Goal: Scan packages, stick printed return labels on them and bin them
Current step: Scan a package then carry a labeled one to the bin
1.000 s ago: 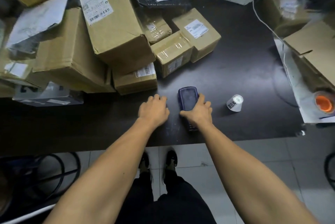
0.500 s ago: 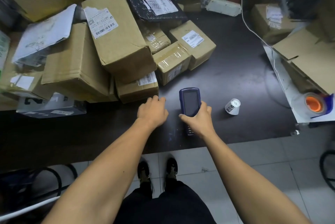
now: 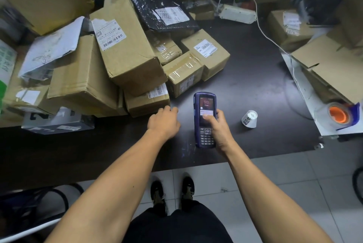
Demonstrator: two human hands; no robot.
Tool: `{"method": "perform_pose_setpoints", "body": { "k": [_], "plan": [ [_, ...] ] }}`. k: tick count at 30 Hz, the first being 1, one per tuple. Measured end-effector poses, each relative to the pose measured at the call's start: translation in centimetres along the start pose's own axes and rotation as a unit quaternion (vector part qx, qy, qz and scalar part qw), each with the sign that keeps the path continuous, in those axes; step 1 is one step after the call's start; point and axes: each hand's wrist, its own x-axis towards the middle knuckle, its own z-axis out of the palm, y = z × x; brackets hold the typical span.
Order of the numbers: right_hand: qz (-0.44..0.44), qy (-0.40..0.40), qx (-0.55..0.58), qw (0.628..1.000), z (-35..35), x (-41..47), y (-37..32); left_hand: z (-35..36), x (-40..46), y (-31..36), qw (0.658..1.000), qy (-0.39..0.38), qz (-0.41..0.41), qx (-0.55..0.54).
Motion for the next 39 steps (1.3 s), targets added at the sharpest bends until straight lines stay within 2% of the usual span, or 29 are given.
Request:
{"method": "perform_pose_setpoints", "body": {
  "k": [9, 14, 16, 18, 23, 27, 39],
  "plan": [
    [-0.008, -0.017, -0.038, 0.999, -0.5, 0.2, -1.0, -0.2, -0.4, 0.2, 1.0, 0.0, -0.008, 0.007],
    [0.004, 0.007, -0.004, 1.0, -0.2, 0.5, -1.4, -0.5, -0.4, 0.2, 1.0, -0.01, -0.013, 0.01],
    [0.005, -0.001, -0.025, 1.0, -0.3, 0.3, -1.6, -0.6, -0.4, 0.1, 1.0, -0.013, -0.016, 0.012],
    [0.005, 0.004, -0.092, 0.996, -0.2, 0.0, -1.7, -0.7, -0.3, 0.1, 1.0, -0.013, -0.021, 0.014],
    [-0.028, 0.035, -0.242, 0.969, -0.1, 0.1, -1.7, -0.9, -0.1, 0.1, 0.999, -0.009, -0.03, 0.019],
    [-0.057, 0.015, -0.324, 0.944, -0.2, 0.4, -2.2, -1.4, -0.1, 0.3, 0.999, -0.001, -0.032, 0.021],
    [-0.157, -0.068, -0.46, 0.871, 0.1, 1.3, -7.4, -3.9, -1.4, -0.5, 0.996, 0.062, -0.064, 0.008]
  ]
}}
